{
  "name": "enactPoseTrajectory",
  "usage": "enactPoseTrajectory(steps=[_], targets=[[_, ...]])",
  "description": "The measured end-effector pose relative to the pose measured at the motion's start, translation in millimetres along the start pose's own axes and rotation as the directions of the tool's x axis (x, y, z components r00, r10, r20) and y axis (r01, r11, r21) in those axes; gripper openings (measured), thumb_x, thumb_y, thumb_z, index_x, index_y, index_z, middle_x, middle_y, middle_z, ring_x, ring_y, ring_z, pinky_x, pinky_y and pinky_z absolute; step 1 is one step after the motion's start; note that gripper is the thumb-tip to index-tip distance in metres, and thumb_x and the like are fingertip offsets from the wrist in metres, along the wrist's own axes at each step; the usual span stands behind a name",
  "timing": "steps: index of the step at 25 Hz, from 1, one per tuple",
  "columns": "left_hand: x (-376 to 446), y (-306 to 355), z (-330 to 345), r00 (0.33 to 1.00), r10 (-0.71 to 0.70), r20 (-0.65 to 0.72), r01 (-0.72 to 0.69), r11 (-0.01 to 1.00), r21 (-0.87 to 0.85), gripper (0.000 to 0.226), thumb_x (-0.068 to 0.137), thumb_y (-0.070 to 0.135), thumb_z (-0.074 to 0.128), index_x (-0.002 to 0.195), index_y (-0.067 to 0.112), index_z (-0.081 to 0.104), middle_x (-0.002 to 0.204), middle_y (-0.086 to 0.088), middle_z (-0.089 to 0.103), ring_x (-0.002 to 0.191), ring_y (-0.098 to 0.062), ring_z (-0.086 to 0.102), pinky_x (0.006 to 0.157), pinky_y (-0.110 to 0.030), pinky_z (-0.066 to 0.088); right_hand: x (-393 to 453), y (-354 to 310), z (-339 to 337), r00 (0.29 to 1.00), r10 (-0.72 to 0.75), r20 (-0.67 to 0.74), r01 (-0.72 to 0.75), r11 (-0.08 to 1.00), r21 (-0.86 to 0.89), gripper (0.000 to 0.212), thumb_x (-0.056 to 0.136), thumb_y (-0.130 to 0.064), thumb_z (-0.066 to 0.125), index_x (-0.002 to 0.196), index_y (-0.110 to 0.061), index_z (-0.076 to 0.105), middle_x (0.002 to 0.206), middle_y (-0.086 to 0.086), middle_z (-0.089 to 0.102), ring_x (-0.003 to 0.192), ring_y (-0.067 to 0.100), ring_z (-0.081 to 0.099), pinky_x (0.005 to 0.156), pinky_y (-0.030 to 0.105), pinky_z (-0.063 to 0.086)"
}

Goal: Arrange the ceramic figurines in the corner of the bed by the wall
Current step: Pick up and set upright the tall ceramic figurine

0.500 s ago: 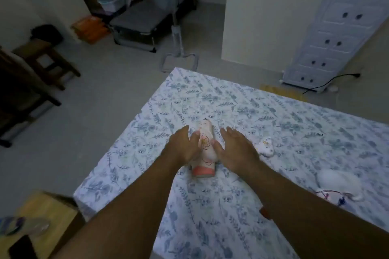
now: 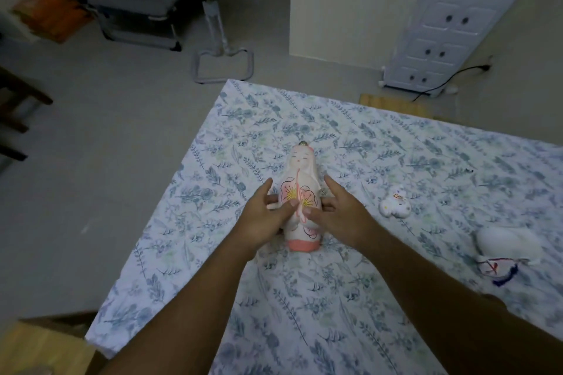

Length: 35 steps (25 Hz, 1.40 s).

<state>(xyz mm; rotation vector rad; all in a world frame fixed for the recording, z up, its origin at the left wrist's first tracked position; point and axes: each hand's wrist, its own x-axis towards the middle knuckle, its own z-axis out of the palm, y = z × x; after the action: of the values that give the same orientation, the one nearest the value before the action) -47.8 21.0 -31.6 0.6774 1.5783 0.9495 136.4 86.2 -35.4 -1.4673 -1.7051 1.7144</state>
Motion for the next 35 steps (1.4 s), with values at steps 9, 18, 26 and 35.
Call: enactPoseTrajectory(steps=[9, 18, 26, 35], targets=[[1, -7, -3, 0.938, 0.346, 0.027, -0.347, 0.937, 0.033, 0.077, 0.068, 0.023, 0.093, 0.132, 0.035, 0.053, 0.125, 0.028, 0.062, 0.117, 0.007, 0.059, 0.079, -0.020, 0.058, -8, 3, 10, 0.966, -0.229, -0.120, 0.228, 0.973, -0.025, 0.072, 0.079, -0.020, 0.082, 0.125, -0.062, 0.047, 0.114, -0.036, 0.063, 0.109, -0.012, 0.060, 0.079, 0.009, 0.051], [-6, -25, -13, 0.916, 0.387, 0.105, -0.398, 0.908, 0.130, 0.064, 0.087, 0.011, 0.077, 0.141, 0.034, 0.052, 0.133, 0.020, 0.063, 0.126, 0.000, 0.057, 0.090, -0.017, 0.053, -13, 17, 29, 0.948, -0.224, -0.225, 0.226, 0.974, -0.015, 0.071, 0.072, -0.021, 0.088, 0.117, -0.059, 0.049, 0.112, -0.032, 0.065, 0.106, -0.007, 0.064, 0.080, 0.010, 0.051], [-5, -31, -10, 0.907, 0.400, 0.135, -0.416, 0.900, 0.127, 0.065, 0.092, 0.014, 0.072, 0.147, 0.034, 0.044, 0.137, 0.018, 0.060, 0.127, -0.002, 0.056, 0.095, -0.015, 0.050, -14, 17, 33, 0.941, -0.248, -0.229, 0.260, 0.965, 0.020, 0.071, 0.074, -0.014, 0.088, 0.118, -0.054, 0.049, 0.110, -0.035, 0.063, 0.105, -0.009, 0.063, 0.078, 0.009, 0.051], [-44, -21, -1, 0.833, 0.552, -0.044, -0.471, 0.748, 0.467, 0.058, 0.097, 0.038, 0.065, 0.148, 0.043, 0.037, 0.145, 0.029, 0.049, 0.131, 0.009, 0.045, 0.100, -0.012, 0.041, -39, 10, 22, 0.915, -0.322, -0.244, 0.235, 0.915, -0.328, 0.060, 0.086, -0.045, 0.071, 0.138, -0.050, 0.041, 0.132, -0.026, 0.057, 0.120, -0.005, 0.051, 0.092, 0.021, 0.046]])
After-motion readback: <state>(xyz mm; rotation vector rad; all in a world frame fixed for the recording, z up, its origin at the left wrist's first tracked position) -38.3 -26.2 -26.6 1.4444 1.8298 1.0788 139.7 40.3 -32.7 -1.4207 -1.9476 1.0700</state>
